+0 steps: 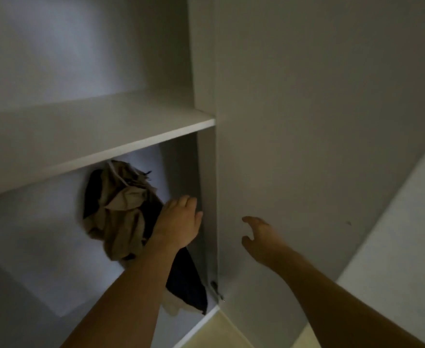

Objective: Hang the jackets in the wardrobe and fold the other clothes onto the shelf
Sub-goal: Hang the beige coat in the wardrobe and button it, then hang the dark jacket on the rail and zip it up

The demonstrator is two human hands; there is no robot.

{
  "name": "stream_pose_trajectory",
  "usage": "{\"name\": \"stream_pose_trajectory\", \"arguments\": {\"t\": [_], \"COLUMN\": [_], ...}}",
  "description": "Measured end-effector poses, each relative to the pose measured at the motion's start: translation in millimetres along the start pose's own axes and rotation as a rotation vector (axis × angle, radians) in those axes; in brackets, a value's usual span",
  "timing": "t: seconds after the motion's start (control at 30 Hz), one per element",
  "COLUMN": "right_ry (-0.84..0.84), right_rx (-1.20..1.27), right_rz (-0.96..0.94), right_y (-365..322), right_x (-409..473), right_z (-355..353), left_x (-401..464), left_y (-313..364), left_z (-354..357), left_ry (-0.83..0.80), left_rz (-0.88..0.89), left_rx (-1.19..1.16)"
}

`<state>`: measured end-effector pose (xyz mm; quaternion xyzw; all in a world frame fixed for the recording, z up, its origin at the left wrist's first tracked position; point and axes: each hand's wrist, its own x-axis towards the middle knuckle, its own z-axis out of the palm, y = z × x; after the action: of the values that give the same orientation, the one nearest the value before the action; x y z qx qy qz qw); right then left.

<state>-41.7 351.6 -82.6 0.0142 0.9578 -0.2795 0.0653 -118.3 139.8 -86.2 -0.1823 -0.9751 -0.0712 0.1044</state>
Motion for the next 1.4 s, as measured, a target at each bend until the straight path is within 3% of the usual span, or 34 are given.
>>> {"name": "stream_pose_trajectory", "arguments": {"t": [0.17, 0.47, 0.77, 1.03, 1.2, 1.4], "right_ry": [0.025, 0.263, 0.309, 0.401, 0.434, 0.479], "right_rx": [0.056, 0.012, 0.037, 0.138, 0.175, 0.230], "right_rz": [0.152, 0.503, 0.758, 0.947, 1.061, 1.151], "right_y": [80.0, 251.2, 379.7, 471.1, 522.6, 590.8], "right_x": [-85.8, -301.7, -570.8, -749.3, -901.9, -1103.4], "right_z": [1.9, -35.2, -48.3, -41.6, -35.8, -31.6], "left_x": [-23.8, -119.0, -279.0, -398.5, -508.7, -660.7], "left_y": [101.4, 324.6, 543.6, 726.9, 847.6, 986.7], "left_z": [34.3, 66.7, 84.1, 118.3, 117.9, 100.8], "left_ry": [-0.072, -0.102, -0.208, -0.344, -0.389, -0.394], "left_rz": [0.231, 0.590, 0.790, 0.999, 1.147, 1.179], "left_rx": [0.004, -0.051, -0.152, -0.141, -0.111, -0.112]}}
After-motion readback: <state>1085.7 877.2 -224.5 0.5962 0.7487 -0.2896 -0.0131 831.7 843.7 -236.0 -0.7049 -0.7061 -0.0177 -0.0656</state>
